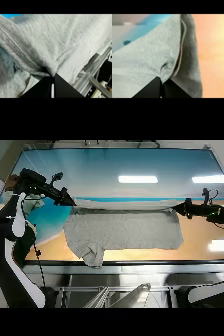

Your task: Fold the shirts.

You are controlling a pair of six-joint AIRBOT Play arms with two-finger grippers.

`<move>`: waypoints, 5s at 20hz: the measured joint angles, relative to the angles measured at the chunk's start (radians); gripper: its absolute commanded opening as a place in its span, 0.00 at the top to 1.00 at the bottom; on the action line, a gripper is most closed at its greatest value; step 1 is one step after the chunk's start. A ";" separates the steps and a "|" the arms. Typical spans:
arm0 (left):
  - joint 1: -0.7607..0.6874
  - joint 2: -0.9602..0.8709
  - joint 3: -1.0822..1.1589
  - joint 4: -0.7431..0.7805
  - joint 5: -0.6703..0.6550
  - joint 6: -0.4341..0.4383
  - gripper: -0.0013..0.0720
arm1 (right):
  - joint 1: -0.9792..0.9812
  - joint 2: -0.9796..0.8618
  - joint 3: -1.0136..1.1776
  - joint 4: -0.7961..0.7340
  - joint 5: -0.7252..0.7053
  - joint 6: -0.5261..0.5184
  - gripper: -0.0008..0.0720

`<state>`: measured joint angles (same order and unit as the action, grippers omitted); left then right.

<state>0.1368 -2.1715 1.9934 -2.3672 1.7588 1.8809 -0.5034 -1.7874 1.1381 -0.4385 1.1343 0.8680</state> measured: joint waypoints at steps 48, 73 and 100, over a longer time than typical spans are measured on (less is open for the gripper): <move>0.165 0.892 -1.629 -0.157 -0.523 0.148 0.31 | -0.096 0.174 -0.360 -0.355 0.200 0.061 0.97; 0.360 1.292 -1.622 -0.137 -0.283 0.123 0.96 | -0.302 0.296 -0.331 -0.317 0.405 0.126 0.97; 0.085 0.266 -0.596 -0.139 -0.207 0.065 0.01 | -0.025 0.092 -0.168 0.027 -0.003 -0.091 0.52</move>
<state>0.2222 -1.9057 1.3975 -2.5061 1.5520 1.9457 -0.5282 -1.6951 0.9703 -0.4110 1.1309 0.7769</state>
